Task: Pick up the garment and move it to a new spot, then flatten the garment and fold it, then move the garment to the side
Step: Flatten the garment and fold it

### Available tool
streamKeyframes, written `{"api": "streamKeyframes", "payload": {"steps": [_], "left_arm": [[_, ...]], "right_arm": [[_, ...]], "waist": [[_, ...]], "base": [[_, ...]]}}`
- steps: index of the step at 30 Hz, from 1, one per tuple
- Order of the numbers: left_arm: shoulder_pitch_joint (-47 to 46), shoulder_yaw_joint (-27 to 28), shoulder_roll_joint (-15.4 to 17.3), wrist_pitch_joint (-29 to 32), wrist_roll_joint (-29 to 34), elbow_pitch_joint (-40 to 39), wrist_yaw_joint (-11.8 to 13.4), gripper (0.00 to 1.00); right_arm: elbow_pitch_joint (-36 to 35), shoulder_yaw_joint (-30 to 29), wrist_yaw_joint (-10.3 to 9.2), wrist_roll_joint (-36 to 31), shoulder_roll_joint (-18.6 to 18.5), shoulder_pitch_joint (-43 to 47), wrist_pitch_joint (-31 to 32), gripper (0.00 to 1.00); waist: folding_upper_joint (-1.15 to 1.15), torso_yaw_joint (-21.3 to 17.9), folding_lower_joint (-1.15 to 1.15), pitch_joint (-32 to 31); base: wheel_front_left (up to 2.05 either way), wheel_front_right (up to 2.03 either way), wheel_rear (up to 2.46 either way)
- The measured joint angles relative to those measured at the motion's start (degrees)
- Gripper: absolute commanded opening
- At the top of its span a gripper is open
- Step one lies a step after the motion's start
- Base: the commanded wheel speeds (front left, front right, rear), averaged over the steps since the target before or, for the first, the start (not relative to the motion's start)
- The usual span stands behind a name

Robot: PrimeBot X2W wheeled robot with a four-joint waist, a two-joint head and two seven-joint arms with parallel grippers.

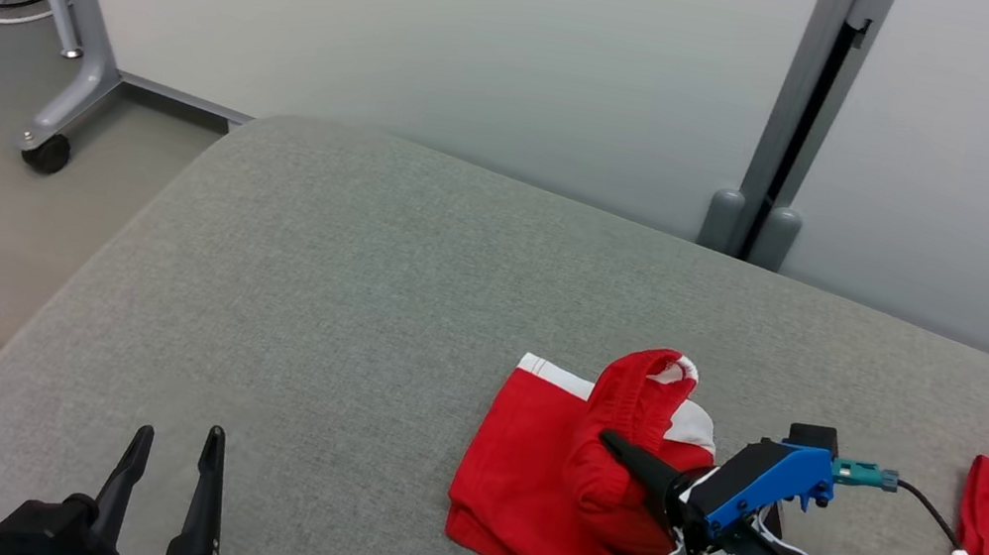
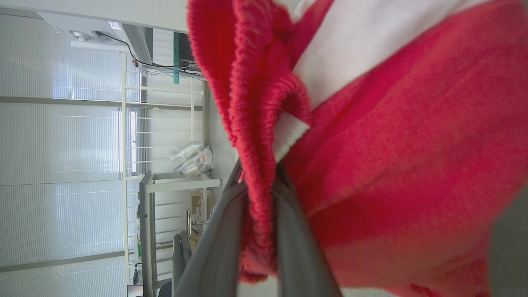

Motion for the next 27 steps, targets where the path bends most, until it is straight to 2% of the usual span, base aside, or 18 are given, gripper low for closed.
{"api": "streamKeyframes", "payload": {"steps": [5,11,12,13,14,20,24,27], "left_arm": [[-0.23,-0.15,-0.09,0.0,-0.19,0.23,0.0,1.0],[-0.9,-0.43,-0.33,0.0,-0.56,0.31,-0.01,1.0],[-1.12,-0.43,-0.34,0.0,-0.59,0.33,-0.01,1.0],[-1.25,-0.43,-0.35,0.0,-0.59,0.34,-0.01,1.0],[-1.31,-0.45,-0.41,0.0,-0.59,0.36,-0.01,1.0],[-1.37,0.12,-0.48,0.0,-0.58,0.67,-0.02,1.0],[-1.3,0.66,-0.47,0.0,-0.51,0.21,-0.02,1.0],[-1.16,1.43,-0.47,0.0,-0.4,-0.48,-0.02,1.0]], "right_arm": [[4.23,5.55,-0.01,3.21,0.22,-2.01,-3.12,0.0],[7.43,10.82,-0.01,8.47,0.19,-4.3,-5.53,0.0],[7.48,11.76,-0.01,9.14,0.21,-4.56,-5.95,0.42],[7.19,12.55,-0.01,10.02,0.19,-4.78,-6.35,0.96],[6.82,13.27,-0.01,11.13,0.18,-4.91,-6.82,1.0],[1.45,16.41,-0.01,15.68,0.21,-4.88,-9.51,1.0],[-5.06,16.69,-0.01,14.18,0.03,-4.64,-12.23,1.0],[-12.46,16.59,-0.01,11.22,-2.34,-3.78,-14.58,1.0]], "waist": [[0.0,2.62,0.0,1.16],[0.0,3.94,0.0,2.64],[0.0,3.93,0.0,2.79],[0.0,3.81,0.0,2.87],[0.0,3.64,0.01,2.87],[0.0,1.61,0.01,2.37],[-0.01,-0.82,0.0,1.94],[-0.01,-3.01,0.0,1.67]], "base": [[0.0,0.0,0.0],[0.0,0.0,0.0],[0.0,0.0,0.0],[0.0,0.0,0.0],[0.0,0.0,0.0],[0.0,0.0,0.0],[0.0,0.0,0.0],[0.0,0.0,0.0]]}}
